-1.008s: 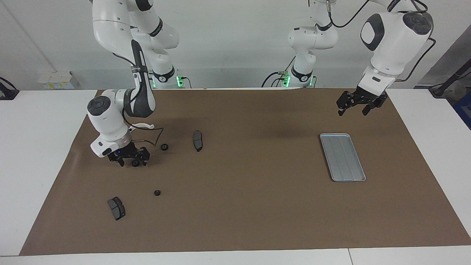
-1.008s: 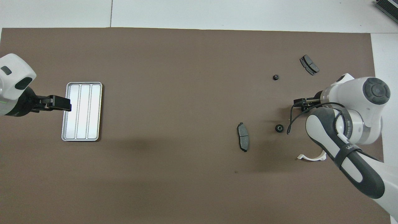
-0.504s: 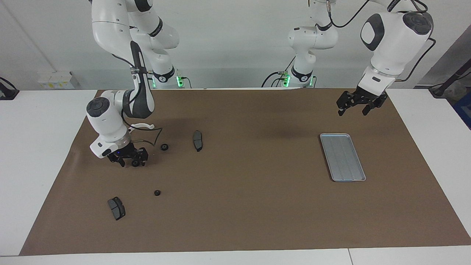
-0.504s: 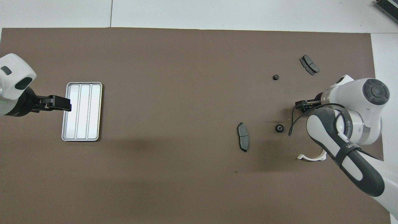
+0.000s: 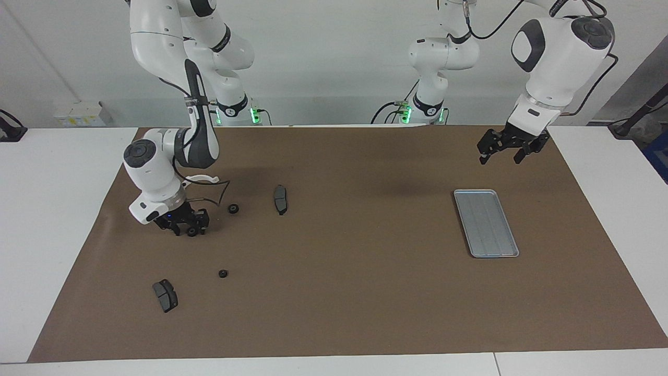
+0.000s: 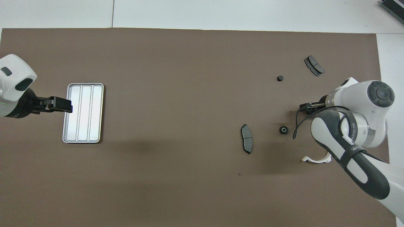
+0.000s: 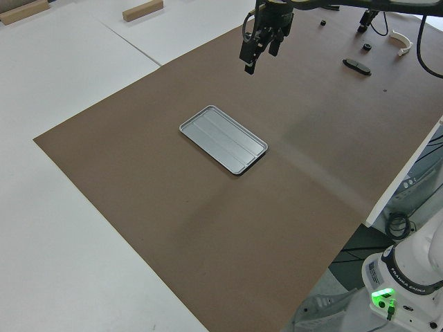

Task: Pick bearing gear from pile to tray
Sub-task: 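Grasp the black bearing nearest the right gripper with the right gripper, then carry the bearing toward the table center while the left gripper approaches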

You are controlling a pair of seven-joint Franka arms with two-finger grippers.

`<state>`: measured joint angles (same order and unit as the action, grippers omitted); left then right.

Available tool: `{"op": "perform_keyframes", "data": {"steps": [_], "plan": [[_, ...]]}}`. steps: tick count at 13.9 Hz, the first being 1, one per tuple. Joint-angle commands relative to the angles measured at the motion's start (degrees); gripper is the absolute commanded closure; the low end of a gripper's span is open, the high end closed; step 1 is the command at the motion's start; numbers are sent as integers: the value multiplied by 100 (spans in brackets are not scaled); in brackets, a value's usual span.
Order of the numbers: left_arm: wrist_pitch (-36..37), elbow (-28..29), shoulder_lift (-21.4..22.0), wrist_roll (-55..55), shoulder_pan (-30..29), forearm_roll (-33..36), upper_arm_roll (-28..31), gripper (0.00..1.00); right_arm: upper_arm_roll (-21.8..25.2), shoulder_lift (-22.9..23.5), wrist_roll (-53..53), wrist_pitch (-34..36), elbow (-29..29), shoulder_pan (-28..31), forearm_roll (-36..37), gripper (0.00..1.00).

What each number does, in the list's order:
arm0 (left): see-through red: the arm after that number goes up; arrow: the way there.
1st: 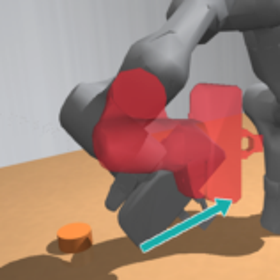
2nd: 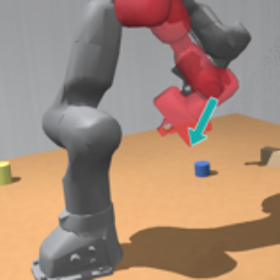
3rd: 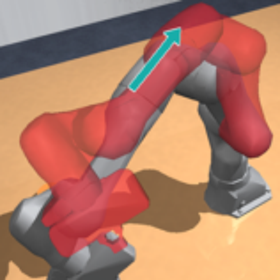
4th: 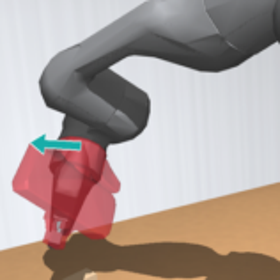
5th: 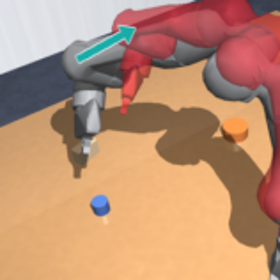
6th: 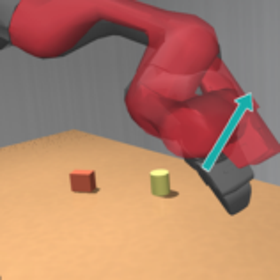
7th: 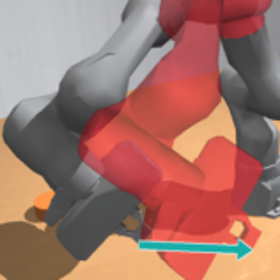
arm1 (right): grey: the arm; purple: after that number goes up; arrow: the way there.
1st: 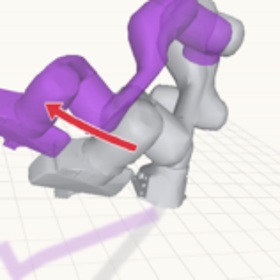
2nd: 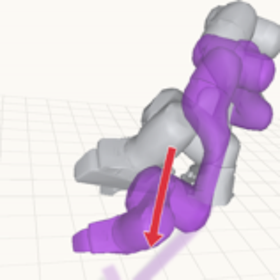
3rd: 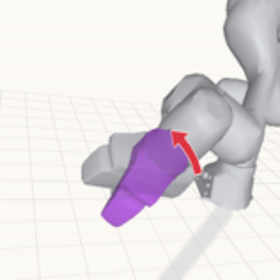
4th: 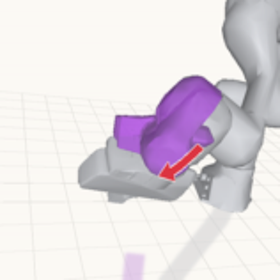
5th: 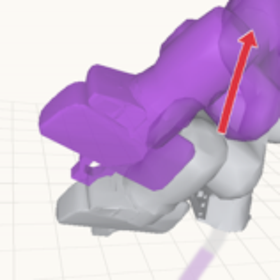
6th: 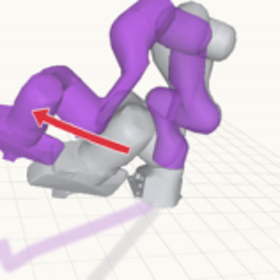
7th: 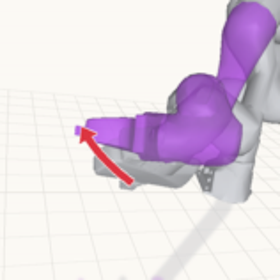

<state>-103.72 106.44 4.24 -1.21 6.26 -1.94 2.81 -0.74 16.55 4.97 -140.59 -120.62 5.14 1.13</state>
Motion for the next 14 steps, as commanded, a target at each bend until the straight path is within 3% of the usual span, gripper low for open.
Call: {"op": "perform_keyframes", "data": {"steps": [1, 3, 6, 11, 14], "plan": [[-122, 210, 173, -28, 24, -35, 10, 0, -58, -73, 233, 111, -50, 84, -104, 80], [-122, 219, 173, -28, 24, -35, 10, 0, -58, -81, 207, 180, 20, 40, -104, 100], [-122, 219, 173, -28, 24, -35, 10, 0, -128, -143, 172, 435, 284, -13, -104, 100], [-122, 219, 173, -19, 24, -35, 9, 0, -734, -178, -793, 962, 828, -57, -96, 100], [-122, 210, 173, -28, 24, -35, 1, 0, -753, -152, -1574, 1103, 1074, -609, -43, 100]]}}
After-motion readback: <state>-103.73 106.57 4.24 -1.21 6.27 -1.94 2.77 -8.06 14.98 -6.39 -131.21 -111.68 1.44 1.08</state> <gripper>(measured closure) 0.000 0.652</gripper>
